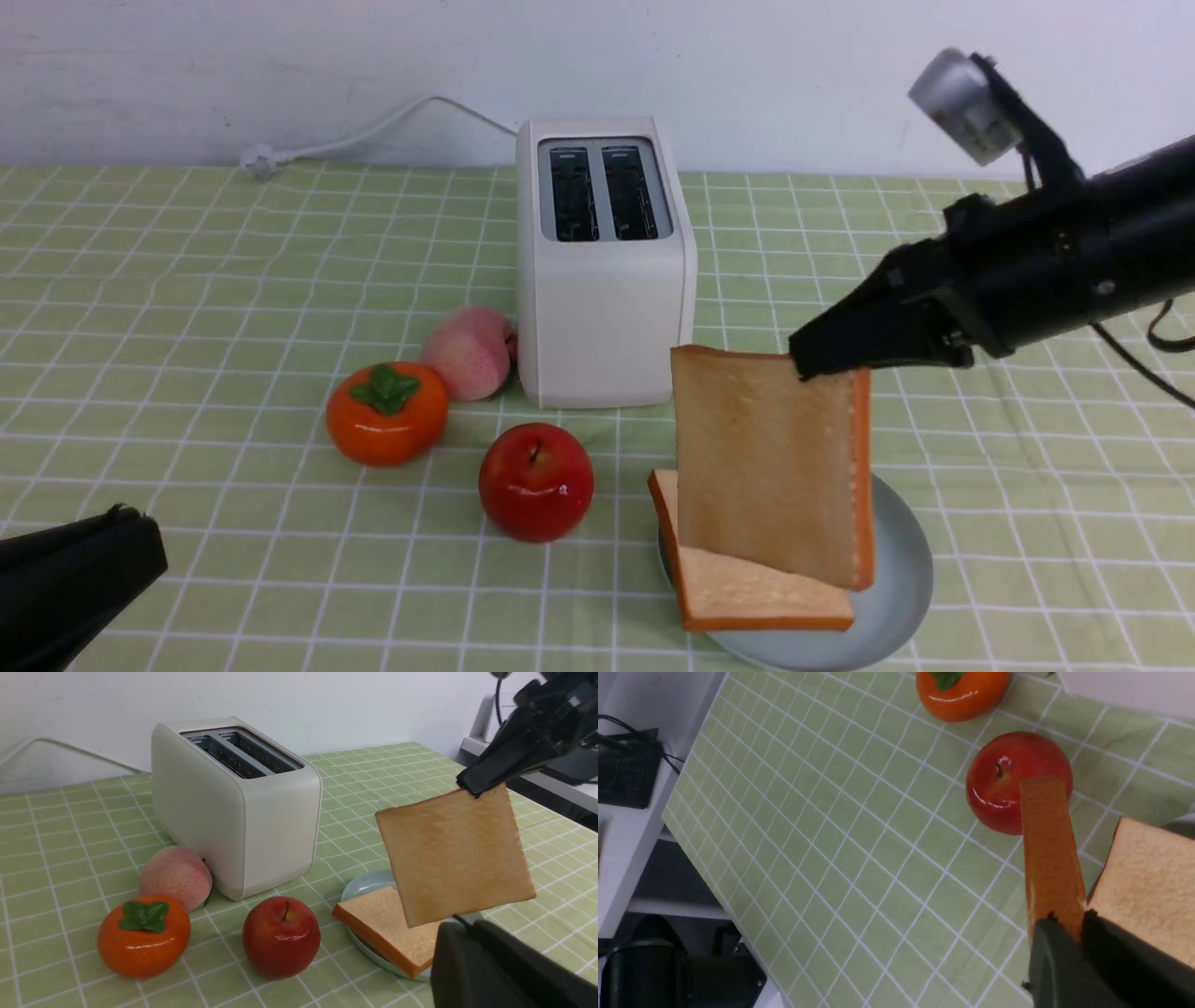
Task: Take toasted bread from bread machine on green coffee tablecloth place on plate.
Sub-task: 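Place the held slice of bread on top of the slice on the plate with the right gripper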
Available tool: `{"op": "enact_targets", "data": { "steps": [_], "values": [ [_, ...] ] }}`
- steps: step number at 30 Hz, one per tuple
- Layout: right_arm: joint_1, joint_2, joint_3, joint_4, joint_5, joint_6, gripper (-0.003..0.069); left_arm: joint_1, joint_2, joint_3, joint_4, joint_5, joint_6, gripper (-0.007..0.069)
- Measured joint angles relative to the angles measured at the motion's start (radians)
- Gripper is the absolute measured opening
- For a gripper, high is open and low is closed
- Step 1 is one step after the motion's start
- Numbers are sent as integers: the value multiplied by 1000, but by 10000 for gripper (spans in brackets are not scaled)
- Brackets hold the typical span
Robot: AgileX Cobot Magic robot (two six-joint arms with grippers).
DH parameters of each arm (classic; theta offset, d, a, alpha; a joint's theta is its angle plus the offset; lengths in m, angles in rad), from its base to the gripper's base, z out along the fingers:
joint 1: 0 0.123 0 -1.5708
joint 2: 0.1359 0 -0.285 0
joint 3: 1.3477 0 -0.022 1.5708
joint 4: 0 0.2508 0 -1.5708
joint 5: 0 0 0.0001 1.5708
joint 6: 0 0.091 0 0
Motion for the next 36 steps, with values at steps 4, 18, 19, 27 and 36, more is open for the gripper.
{"op": "enact_targets", "data": {
  "steps": [4, 18, 19, 27, 36],
  "values": [
    [0, 92, 0, 6, -30, -11, 59, 0, 0, 0, 0, 0, 0, -2],
    [-2, 182, 0, -41, -141, -36, 61, 0, 0, 0, 0, 0, 0, 4],
    [-2, 182, 0, -56, -147, -36, 67, 0, 0, 0, 0, 0, 0, 4],
    [-2, 182, 0, -140, -160, -36, 174, 0, 0, 0, 0, 0, 0, 8],
    [-45, 182, 0, -195, -155, -36, 335, 0, 0, 0, 0, 0, 0, 15]
  ]
}}
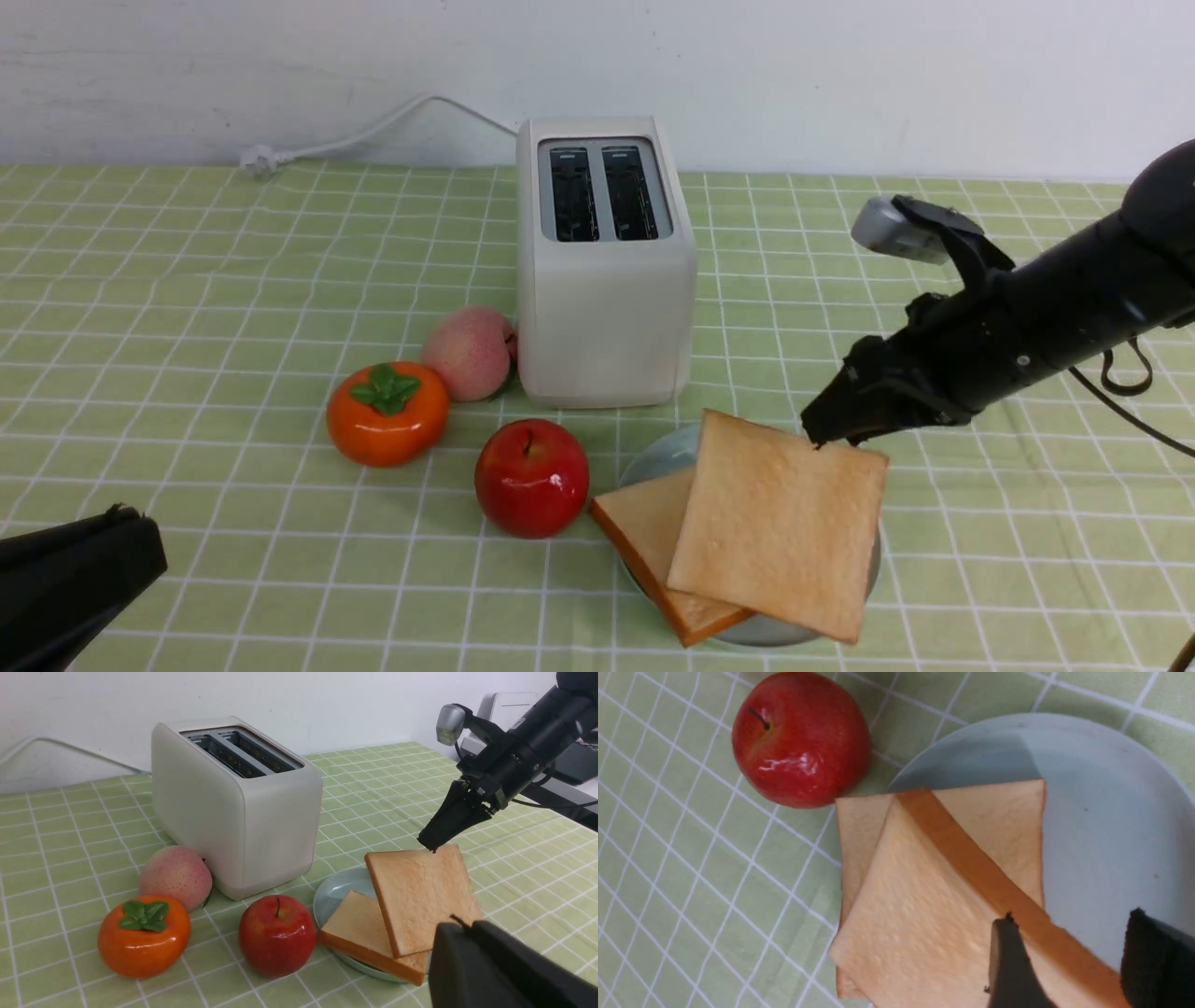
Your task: Take toasted bread from bread machine on green coffee tablecloth place on plate.
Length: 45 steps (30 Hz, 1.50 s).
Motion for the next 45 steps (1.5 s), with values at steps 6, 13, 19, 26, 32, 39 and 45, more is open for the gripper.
{"op": "enact_targets", "data": {
  "steps": [6, 13, 19, 26, 32, 39, 45],
  "values": [
    [-25, 0, 0, -1, -25, -1, 337, 0, 0, 0, 0, 0, 0, 15],
    [-25, -32, -31, 12, 42, 3, 309, 0, 0, 0, 9, -3, 0, 15],
    [-25, -223, -81, -93, 181, 85, 118, 0, 0, 0, 13, -32, 0, 3],
    [-25, -503, -68, -295, 302, 164, -13, 0, 0, 0, 13, -59, -1, -13],
    [-25, -851, 74, -433, 348, 255, -3, 0, -66, 0, 13, -62, -2, -13],
    [-25, -1228, 331, -461, 331, 368, -2, 0, -216, 26, 13, -11, -2, -13],
    [-25, -1525, 579, -462, 134, 458, 0, 0, -236, 157, 13, 8, -4, -13]
  ]
}}
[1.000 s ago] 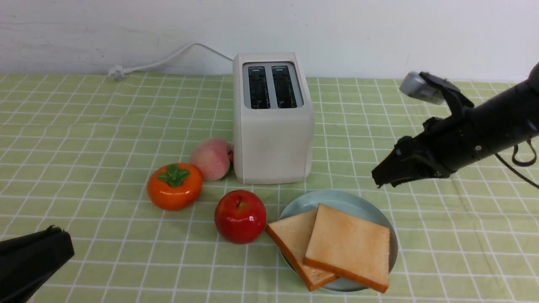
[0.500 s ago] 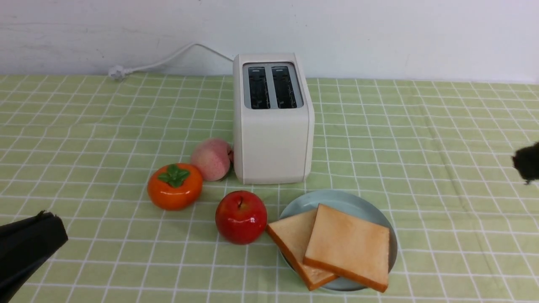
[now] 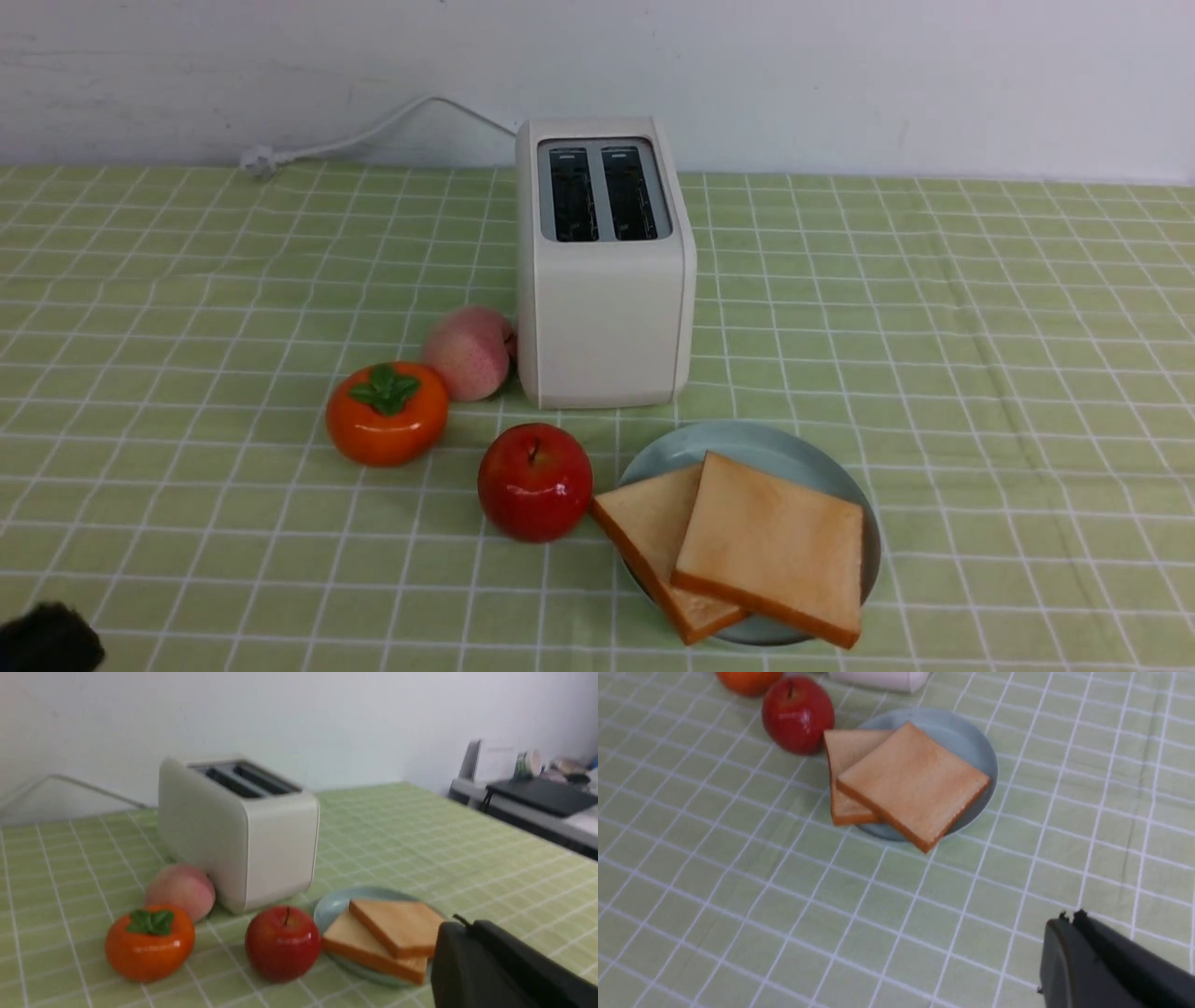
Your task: Take toasted bread from bread machine on green coffee tablecloth place on plate.
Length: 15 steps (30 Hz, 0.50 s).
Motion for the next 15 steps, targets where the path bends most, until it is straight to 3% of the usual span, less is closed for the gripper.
{"op": "enact_targets", "data": {
  "steps": [7, 15],
  "values": [
    [0, -164, 289, 0, -370, 61, 8, 0, 0, 120, 0, 4, 0, -13],
    [0, -166, 492, 0, -483, 64, 19, 0, 0, 195, -1, 11, 0, -13]
  ]
}}
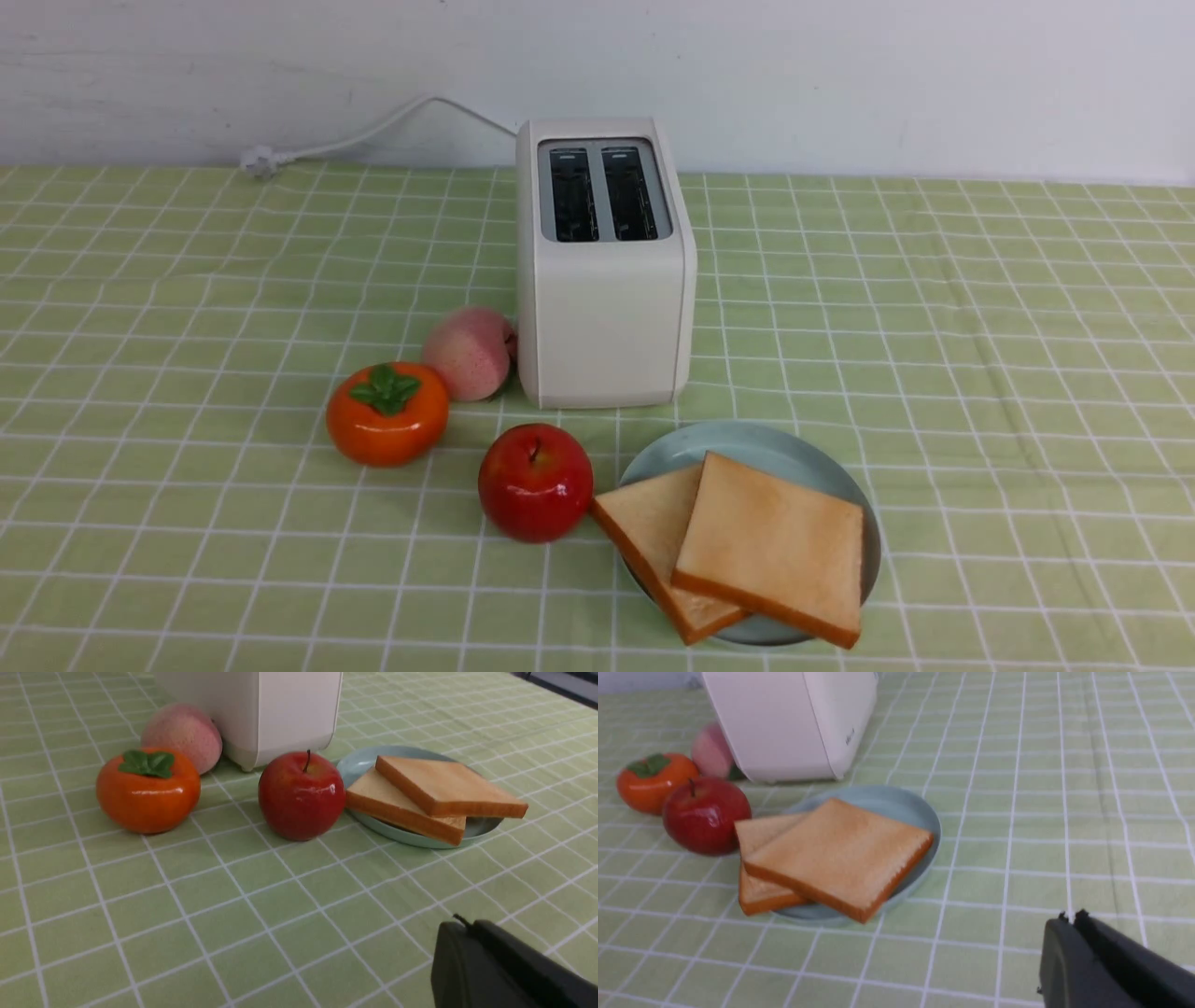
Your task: Take toasted bread from bread machine on green coffee tablecloth place on plate.
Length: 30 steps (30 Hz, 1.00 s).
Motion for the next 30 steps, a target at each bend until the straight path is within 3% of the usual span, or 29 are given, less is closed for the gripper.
{"op": "enact_targets", "data": {
  "steps": [15, 19, 30],
  "values": [
    [0, -8, 163, 16, -52, 0, 32, 0, 0, 14, 0, 35, 0, -13],
    [-6, -59, 186, -72, -169, 0, -3, 0, 0, 14, 0, 46, 0, -13],
    [-10, -62, 186, -241, -159, 162, -20, 0, 0, 15, 0, 78, 0, -13]
  ]
}}
